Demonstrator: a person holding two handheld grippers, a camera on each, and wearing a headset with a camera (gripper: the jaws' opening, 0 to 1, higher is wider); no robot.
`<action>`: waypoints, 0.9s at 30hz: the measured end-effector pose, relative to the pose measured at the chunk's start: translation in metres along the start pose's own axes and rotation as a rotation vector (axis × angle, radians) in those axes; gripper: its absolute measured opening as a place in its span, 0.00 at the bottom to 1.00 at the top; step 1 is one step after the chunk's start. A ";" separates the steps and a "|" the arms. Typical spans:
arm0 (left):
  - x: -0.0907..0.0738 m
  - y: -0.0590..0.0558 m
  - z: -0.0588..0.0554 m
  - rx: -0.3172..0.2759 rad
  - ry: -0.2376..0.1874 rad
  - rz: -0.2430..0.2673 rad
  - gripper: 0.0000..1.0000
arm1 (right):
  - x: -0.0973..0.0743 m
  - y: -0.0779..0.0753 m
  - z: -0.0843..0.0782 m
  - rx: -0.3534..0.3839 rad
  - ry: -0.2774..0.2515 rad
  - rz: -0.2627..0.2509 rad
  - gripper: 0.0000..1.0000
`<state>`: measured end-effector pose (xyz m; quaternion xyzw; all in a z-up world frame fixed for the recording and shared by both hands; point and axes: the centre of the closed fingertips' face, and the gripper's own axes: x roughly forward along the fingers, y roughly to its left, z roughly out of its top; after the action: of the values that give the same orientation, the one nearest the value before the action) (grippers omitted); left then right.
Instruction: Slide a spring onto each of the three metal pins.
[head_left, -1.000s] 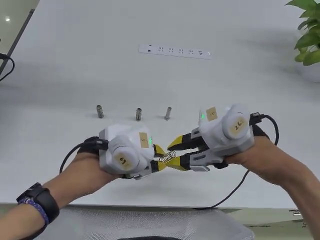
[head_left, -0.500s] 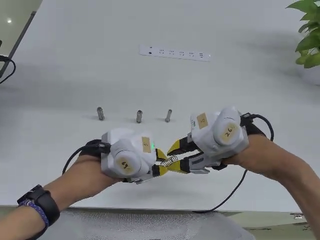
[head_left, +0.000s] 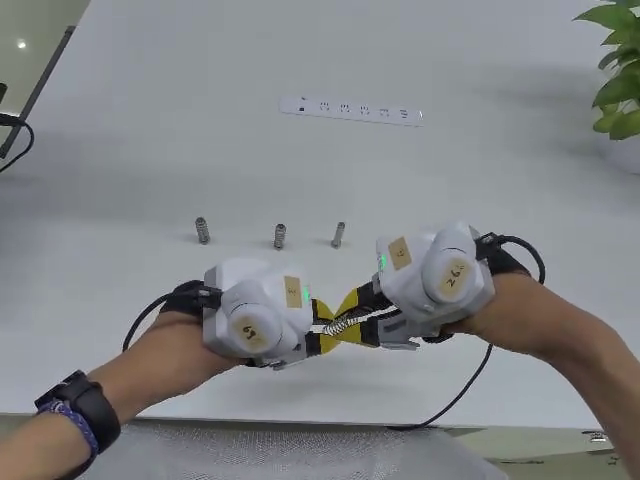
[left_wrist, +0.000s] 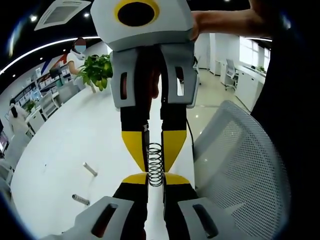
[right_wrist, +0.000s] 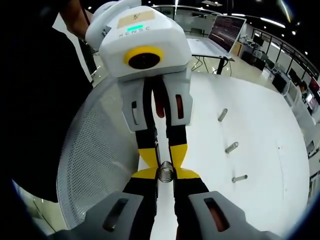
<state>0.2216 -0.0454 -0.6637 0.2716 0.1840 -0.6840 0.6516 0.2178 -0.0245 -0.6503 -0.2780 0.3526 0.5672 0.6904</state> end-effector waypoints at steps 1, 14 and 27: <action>0.000 0.000 0.001 -0.010 -0.006 -0.003 0.03 | 0.000 0.000 0.000 0.002 -0.001 -0.001 0.09; -0.011 0.015 -0.003 -0.116 -0.042 0.054 0.22 | -0.005 -0.008 -0.020 0.057 0.014 -0.036 0.09; -0.032 0.031 -0.015 -0.230 -0.072 0.123 0.26 | -0.021 -0.025 -0.050 0.127 0.027 -0.087 0.09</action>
<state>0.2548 -0.0137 -0.6533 0.1812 0.2204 -0.6264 0.7255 0.2311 -0.0809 -0.6638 -0.2562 0.3850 0.5094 0.7257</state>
